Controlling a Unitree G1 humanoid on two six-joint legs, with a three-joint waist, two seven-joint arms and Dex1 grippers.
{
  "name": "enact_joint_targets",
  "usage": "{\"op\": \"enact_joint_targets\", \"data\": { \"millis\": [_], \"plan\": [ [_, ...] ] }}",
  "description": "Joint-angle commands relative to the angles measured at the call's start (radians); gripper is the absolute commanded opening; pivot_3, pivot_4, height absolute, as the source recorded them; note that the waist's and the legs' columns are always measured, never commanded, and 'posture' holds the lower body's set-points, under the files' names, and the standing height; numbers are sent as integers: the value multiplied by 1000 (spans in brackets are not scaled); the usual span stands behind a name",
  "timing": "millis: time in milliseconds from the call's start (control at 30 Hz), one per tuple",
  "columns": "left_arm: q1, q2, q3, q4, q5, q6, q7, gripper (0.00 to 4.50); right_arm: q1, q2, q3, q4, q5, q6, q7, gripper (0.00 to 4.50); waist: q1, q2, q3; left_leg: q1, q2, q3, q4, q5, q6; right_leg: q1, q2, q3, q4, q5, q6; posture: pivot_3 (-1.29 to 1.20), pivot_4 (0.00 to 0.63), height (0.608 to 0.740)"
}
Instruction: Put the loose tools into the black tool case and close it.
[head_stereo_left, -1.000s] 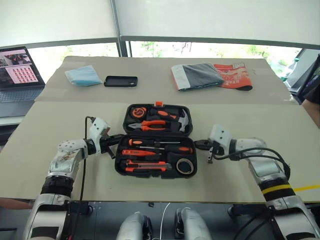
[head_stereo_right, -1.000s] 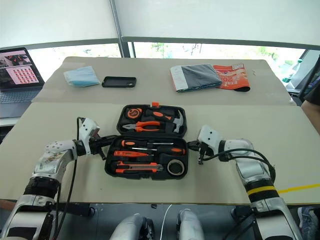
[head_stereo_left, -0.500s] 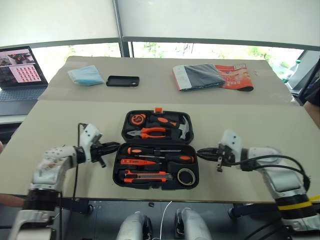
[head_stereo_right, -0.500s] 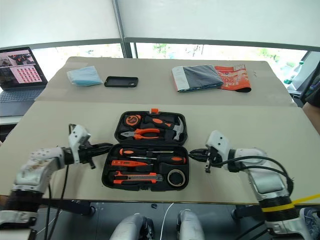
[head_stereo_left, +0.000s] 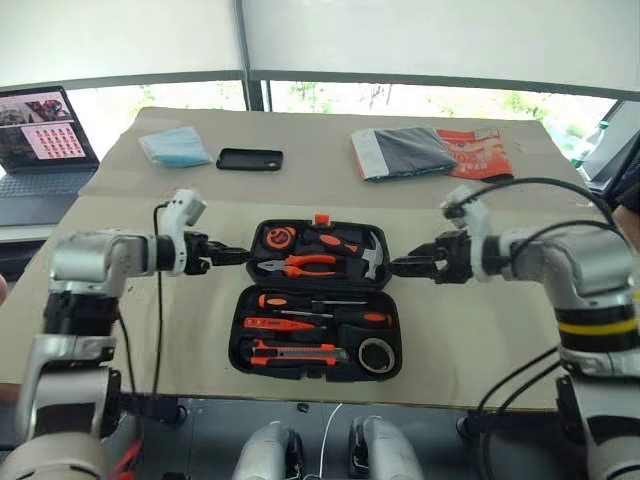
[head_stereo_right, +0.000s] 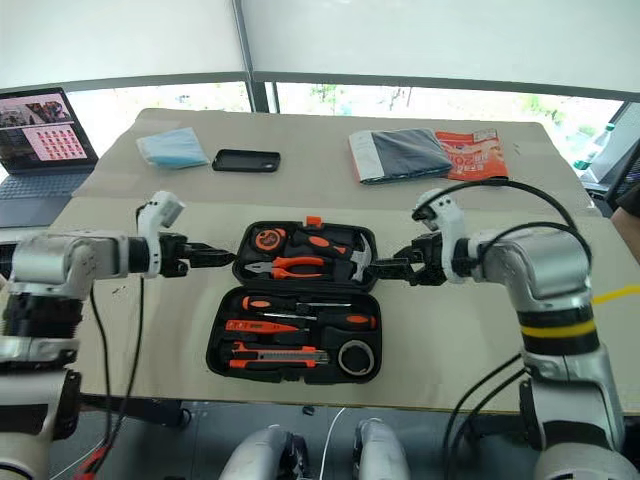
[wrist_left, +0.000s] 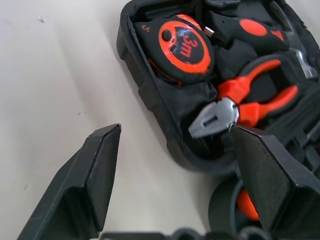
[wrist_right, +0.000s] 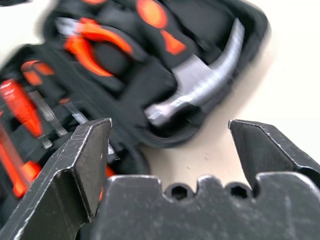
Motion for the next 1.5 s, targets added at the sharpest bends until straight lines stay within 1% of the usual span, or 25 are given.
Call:
{"op": "enact_joint_targets", "data": {
  "millis": [33, 267, 300, 333, 367, 467, 533, 567, 600, 633, 667, 700, 733, 767, 900, 933, 1000, 1033, 1067, 1133, 1167, 1300, 1367, 1400, 1500],
  "plan": [
    [-59, -28, -17, 43, 27, -4, 38, 3739, -75, 25, 20, 83, -36, 14, -62, 4410, -3, 0, 0, 0, 0, 0, -1, 0, 0, 0, 0, 0, 0, 0, 0, 0, 150, 740],
    [-78, -54, -46, 83, 47, -4, 44, 3739, -113, 75, 61, 233, -94, -38, -125, 4410, -7, 0, 0, 0, -1, 1, -1, 0, 0, 0, 1, -2, 0, -1, 1, 0, 150, 740],
    [-79, -59, -47, 89, 47, -1, 43, 3739, -116, 80, 68, 249, -96, -35, -125, 4025, -7, 0, 0, 1, -1, 2, -1, 0, 0, 0, 1, -2, 0, -1, 1, 0, 150, 740],
    [-80, -62, -49, 93, 47, 1, 43, 3739, -119, 83, 72, 260, -97, -32, -125, 3901, -7, 0, 0, 1, -1, 2, -1, 0, -1, 0, 1, -2, 0, -1, 2, 0, 150, 740],
    [-81, -66, -51, 96, 47, 5, 43, 3739, -120, 85, 76, 268, -99, -31, -124, 3635, -7, 0, 0, 2, -1, 2, -1, 0, -1, 0, 1, -2, 1, -1, 2, 0, 150, 740],
    [-87, -83, -52, 119, 57, -5, 53, 3022, -129, 105, 77, 301, -107, -27, -135, 2687, -6, 0, 0, 2, -1, 2, -1, 0, -1, 0, 0, -1, 2, -1, 3, 0, 150, 740],
    [-95, -89, -45, 134, 59, -6, 56, 2258, -137, 116, 72, 321, -113, -30, -143, 1952, -6, 0, 0, 2, -1, 2, -1, 0, -1, 1, -1, -1, 2, -1, 3, 0, 150, 740],
    [-98, -91, -41, 142, 58, -6, 56, 1985, -142, 124, 66, 338, -116, -36, -150, 1722, -6, 0, 0, 3, -1, 2, -1, 0, -1, 1, -1, 0, 2, -1, 3, 0, 150, 740],
    [-103, -92, -34, 154, 60, -7, 59, 1538, -149, 135, 54, 360, -117, -35, -158, 1318, -6, 0, 0, 3, -1, 2, -1, 0, -2, 1, -1, 0, 2, -1, 3, 0, 150, 740],
    [-108, -93, -29, 166, 61, -11, 60, 1233, -155, 145, 41, 381, -118, -36, -167, 1010, -6, 0, 0, 3, -1, 2, 0, 1, -2, 1, -1, 0, 3, -1, 3, 0, 150, 740],
    [-110, -94, -26, 175, 63, -15, 60, 821, -159, 152, 33, 395, -119, -38, -172, 570, -6, 0, 0, 4, -1, 2, 0, 1, -2, 2, -1, 0, 3, -1, 3, 0, 150, 740],
    [-111, -96, -21, 182, 64, -22, 60, 461, -161, 157, 26, 405, -120, -40, -176, 253, -6, 0, 0, 5, -1, 2, 0, 1, -4, 2, -2, 0, 3, -2, 3, 0, 150, 740],
    [-112, -101, -6, 189, 61, -36, 66, 222, -161, 160, 21, 410, -120, -43, -179, 34, -6, 0, 0, 5, -1, 2, 0, -1, -9, 3, -3, 0, 3, -2, 5, 0, 150, 740],
    [-114, -111, 21, 204, 53, -56, 74, 88, -155, 166, 7, 405, -119, -73, -179, 4, -6, 0, 0, 5, -1, 2, 0, 0, -10, 3, -3, 0, 3, -1, 5, 0, 150, 740],
    [-87, -159, 158, 202, -11, -199, 62, 88, -84, 177, -48, 287, -101, -344, -118, 4, -6, 0, 0, 4, -1, 1, 0, 1, -11, 2, -5, 0, 3, 1, 6, 0, 150, 740],
    [-61, -173, 192, 175, -32, -268, 35, 88, -58, 172, -58, 243, -99, -426, -93, 4, -7, -1, 0, 4, -1, 1, 0, 1, -12, 1, -5, 1, 2, 2, 6, 0, 150, 740],
    [43, -199, 236, 102, -35, -552, -52, 88, 14, 164, -82, 150, -111, -672, -40, 4, -9, -1, 0, 2, -1, 1, -1, 1, -11, 0, -5, 1, 2, 2, 5, 0, 150, 740],
    [87, -210, 250, 80, -23, -664, -63, 88, 50, 149, -74, 114, -133, -766, -22, 4, -9, -1, 1, 1, -1, 2, -2, 2, -11, -1, -4, 1, 2, 2, 4, 0, 150, 740],
    [114, -219, 262, 70, -19, -712, -61, 88, 80, 137, -64, 92, -153, -835, -9, 4, -9, -1, 1, 1, -1, 2, -2, 2, -11, -2, -5, 1, 2, 6, -2, 0, 150, 740],
    [150, -230, 275, 62, -17, -762, -46, 88, 138, 121, -48, 68, -195, -956, 1, 4, -8, -1, 1, 0, -1, 4, -4, 6, -4, -3, 0, -1, 1, 6, -2, 0, 150, 740],
    [173, -239, 285, 55, -19, -812, -50, 88, 173, 112, -40, 58, -220, -1031, 8, 4, -8, -1, 1, -1, -1, 4, -5, 6, -4, -3, 1, -2, 1, 6, -2, 0, 150, 740],
    [289, -256, 297, 7, 3, -1051, -79, 88, 334, 67, -2, 48, -382, -1426, -24, 4, -7, -1, 1, 1, -2, 5, -11, 6, -4, -2, 2, -3, -4, 5, -1, 0, 150, 740],
    [344, -262, 297, -5, 17, -1171, -93, 88, 397, 53, 11, 60, -445, -1573, -56, 4, -7, -1, 2, 2, -2, 6, -14, 6, -4, -2, 1, -2, -4, 4, 1, 0, 150, 740],
    [379, -257, 286, -3, 45, -1267, -107, 88, 431, 40, 20, 84, -497, -1686, -88, 4, -8, -1, 2, 3, -2, 7, -15, 6, -4, -2, 1, -1, -5, 3, 2, 0, 150, 740],
    [447, -253, 274, 5, 91, -1432, -105, 88, 489, -8, 52, 183, -660, -1941, -199, 4, -9, -1, 2, 7, -2, 8, -15, 6, -4, 0, 1, 0, -8, 0, 7, 0, 150, 740]
  ]
}}
